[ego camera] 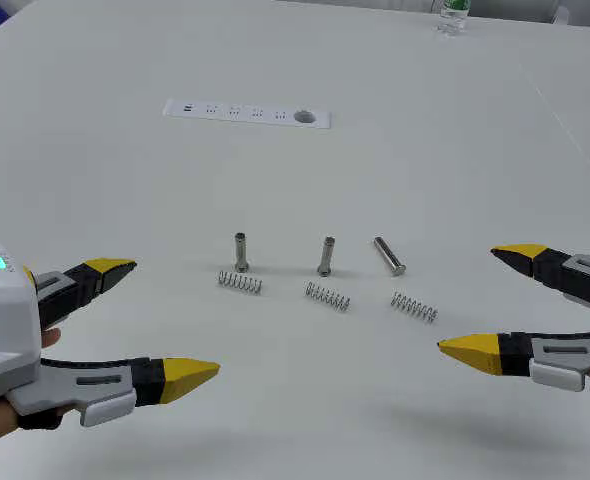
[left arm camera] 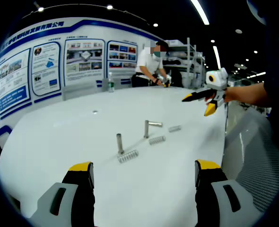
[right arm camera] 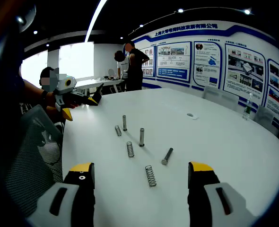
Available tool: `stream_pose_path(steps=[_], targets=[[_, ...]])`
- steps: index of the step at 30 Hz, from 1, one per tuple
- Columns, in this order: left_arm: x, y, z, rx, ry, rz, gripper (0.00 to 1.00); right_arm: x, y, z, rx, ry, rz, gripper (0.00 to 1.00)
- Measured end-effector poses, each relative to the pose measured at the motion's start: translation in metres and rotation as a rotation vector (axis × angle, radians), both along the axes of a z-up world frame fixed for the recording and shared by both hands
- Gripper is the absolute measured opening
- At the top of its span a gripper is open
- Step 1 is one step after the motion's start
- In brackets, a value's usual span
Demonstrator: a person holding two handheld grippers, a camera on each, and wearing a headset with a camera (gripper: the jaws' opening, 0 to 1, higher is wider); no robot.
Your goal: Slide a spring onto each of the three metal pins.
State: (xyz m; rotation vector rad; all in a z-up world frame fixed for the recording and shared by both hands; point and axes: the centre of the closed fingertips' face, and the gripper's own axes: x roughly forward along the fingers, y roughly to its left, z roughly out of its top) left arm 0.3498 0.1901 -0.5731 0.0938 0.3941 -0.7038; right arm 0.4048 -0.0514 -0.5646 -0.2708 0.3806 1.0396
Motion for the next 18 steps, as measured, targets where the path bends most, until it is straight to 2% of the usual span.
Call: stream_pose_path(steps=[11,18], targets=[[0.000,-0.002,0.001,-0.004,-0.003,-0.002,0.89,0.000,-0.002,0.002,0.001,0.006,-0.009,0.81],[0.000,-0.002,0.002,-0.006,-0.005,-0.001,0.89,0.010,-0.002,0.008,-0.013,0.000,-0.014,0.80]])
